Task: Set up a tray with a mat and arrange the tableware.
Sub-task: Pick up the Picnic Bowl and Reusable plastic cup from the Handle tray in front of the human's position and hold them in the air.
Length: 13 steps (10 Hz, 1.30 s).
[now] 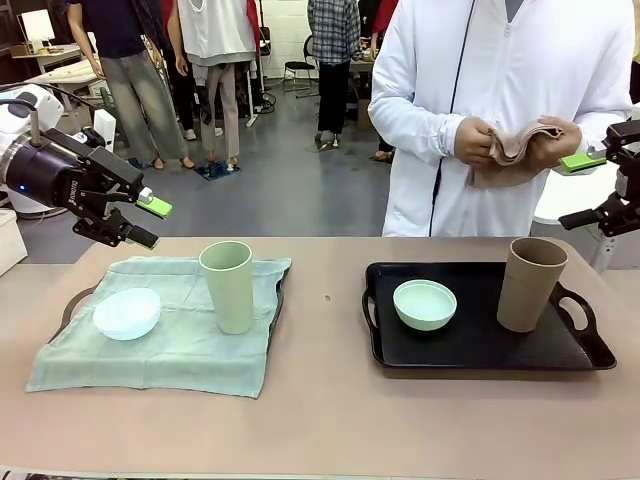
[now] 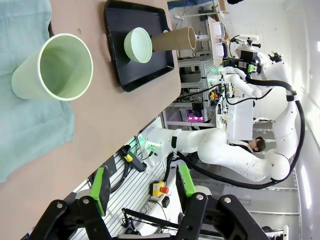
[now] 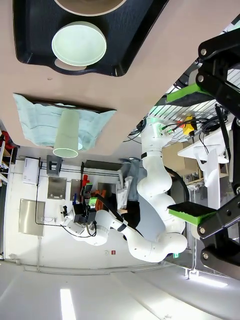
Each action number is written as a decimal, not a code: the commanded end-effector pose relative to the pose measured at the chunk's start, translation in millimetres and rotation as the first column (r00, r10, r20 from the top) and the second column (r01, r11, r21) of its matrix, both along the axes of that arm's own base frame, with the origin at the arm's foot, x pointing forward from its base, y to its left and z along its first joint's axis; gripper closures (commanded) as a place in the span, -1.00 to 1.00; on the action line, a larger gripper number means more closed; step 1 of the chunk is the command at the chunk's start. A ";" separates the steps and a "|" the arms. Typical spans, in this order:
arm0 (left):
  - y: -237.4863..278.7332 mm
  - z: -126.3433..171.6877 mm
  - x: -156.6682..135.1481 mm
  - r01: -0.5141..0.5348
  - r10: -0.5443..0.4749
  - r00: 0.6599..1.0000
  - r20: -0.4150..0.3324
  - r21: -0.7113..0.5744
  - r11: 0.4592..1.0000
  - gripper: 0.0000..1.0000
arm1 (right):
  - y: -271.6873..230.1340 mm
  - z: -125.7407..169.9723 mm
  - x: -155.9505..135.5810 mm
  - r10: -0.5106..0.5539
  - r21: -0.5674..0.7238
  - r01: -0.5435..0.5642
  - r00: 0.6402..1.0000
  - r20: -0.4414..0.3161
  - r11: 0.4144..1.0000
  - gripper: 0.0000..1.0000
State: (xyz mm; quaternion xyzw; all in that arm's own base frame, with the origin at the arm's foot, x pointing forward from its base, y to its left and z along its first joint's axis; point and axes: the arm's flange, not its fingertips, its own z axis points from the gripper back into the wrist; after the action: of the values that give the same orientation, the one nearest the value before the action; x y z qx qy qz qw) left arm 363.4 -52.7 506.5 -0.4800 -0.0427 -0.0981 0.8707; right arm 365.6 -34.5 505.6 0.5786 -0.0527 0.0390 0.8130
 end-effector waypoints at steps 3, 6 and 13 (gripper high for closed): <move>0.5 0.1 -0.1 0.001 -0.001 1.000 -0.001 -0.005 1.000 -0.39 | 1.5 -0.8 -1.0 -0.005 0.031 0.005 1.000 0.004 1.000 -1.00; 0.5 0.1 -0.1 0.001 -0.001 1.000 -0.001 -0.005 1.000 -0.39 | 1.5 -0.8 -1.0 -0.005 0.031 0.005 1.000 0.004 1.000 -1.00; 0.5 0.1 -0.1 0.001 -0.001 1.000 -0.001 -0.005 1.000 -0.39 | 1.5 -0.8 -1.0 -0.005 0.031 0.005 1.000 0.004 1.000 -1.00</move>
State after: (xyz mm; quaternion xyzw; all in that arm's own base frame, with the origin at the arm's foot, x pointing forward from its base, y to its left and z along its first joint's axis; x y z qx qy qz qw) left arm 363.4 -52.7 506.5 -0.4798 -0.0427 -0.0979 0.8708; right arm 365.6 -34.5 505.6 0.5785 -0.0527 0.0389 0.8130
